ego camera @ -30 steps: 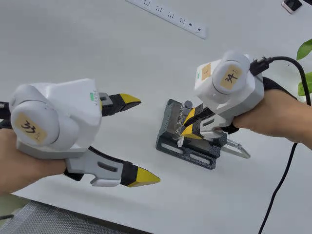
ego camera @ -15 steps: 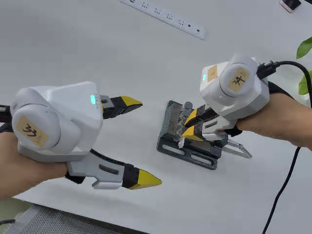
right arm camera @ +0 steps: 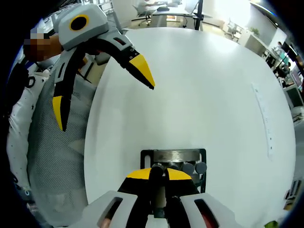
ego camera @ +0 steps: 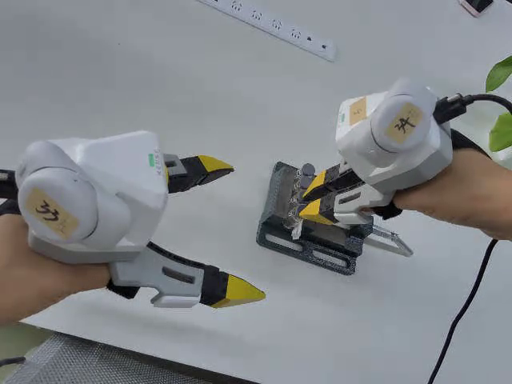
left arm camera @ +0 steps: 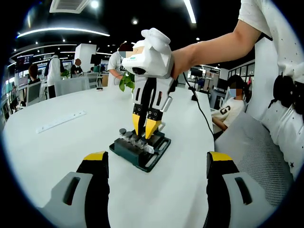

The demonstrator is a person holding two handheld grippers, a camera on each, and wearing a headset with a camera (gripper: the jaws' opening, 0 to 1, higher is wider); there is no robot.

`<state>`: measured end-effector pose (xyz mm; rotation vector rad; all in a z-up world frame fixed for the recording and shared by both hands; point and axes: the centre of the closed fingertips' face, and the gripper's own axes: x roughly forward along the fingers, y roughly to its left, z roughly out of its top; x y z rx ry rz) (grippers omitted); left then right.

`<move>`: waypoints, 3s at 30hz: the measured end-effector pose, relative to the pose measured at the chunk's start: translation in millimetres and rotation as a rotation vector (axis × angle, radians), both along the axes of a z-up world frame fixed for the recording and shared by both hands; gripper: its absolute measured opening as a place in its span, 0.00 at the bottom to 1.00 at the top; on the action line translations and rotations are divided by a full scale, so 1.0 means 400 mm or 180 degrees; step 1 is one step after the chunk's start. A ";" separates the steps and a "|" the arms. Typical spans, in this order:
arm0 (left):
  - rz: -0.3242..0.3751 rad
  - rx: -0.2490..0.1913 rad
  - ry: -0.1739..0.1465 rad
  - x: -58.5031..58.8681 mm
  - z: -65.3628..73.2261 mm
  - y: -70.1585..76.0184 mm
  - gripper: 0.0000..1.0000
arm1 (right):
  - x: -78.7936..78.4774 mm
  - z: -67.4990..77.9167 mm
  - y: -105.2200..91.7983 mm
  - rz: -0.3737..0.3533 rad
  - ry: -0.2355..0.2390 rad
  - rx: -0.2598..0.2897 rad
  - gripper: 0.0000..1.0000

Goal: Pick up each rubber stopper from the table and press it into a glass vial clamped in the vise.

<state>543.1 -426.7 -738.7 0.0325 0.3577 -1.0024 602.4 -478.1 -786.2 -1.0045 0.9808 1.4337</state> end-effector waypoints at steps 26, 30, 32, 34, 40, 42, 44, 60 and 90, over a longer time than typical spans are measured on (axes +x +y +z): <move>-0.0011 -0.0026 0.0020 -0.004 -0.001 -0.005 0.84 | -0.006 -0.019 -0.010 0.0052 0.0033 -0.0043 0.03; -0.0010 -0.0036 0.0025 -0.004 -0.003 -0.004 0.83 | -0.005 -0.021 -0.012 0.0057 0.0020 -0.0056 0.02; -0.0011 -0.0034 0.0026 -0.004 -0.004 -0.004 0.83 | -0.002 -0.023 -0.012 0.0094 -0.0005 -0.0071 0.02; -0.0007 -0.0044 0.0026 -0.003 -0.004 -0.003 0.83 | -0.001 -0.022 -0.011 0.0104 0.0000 -0.0081 0.02; -0.0003 -0.0051 0.0024 -0.001 -0.003 -0.002 0.83 | -0.003 -0.025 -0.011 0.0153 -0.0020 -0.0109 0.02; -0.0005 -0.0053 0.0020 -0.001 -0.002 -0.002 0.82 | -0.004 -0.025 -0.010 0.0174 -0.0031 -0.0127 0.02; -0.0005 -0.0056 0.0020 -0.001 -0.002 -0.002 0.82 | -0.003 -0.028 -0.009 0.0212 -0.0045 -0.0139 0.02; -0.0016 -0.0052 0.0022 0.000 -0.004 0.000 0.82 | -0.008 -0.033 -0.003 0.0188 0.0040 -0.0327 0.02; -0.0052 0.0008 0.0055 -0.004 -0.029 0.001 0.84 | -0.007 -0.043 -0.013 0.0306 0.0093 -0.0521 0.00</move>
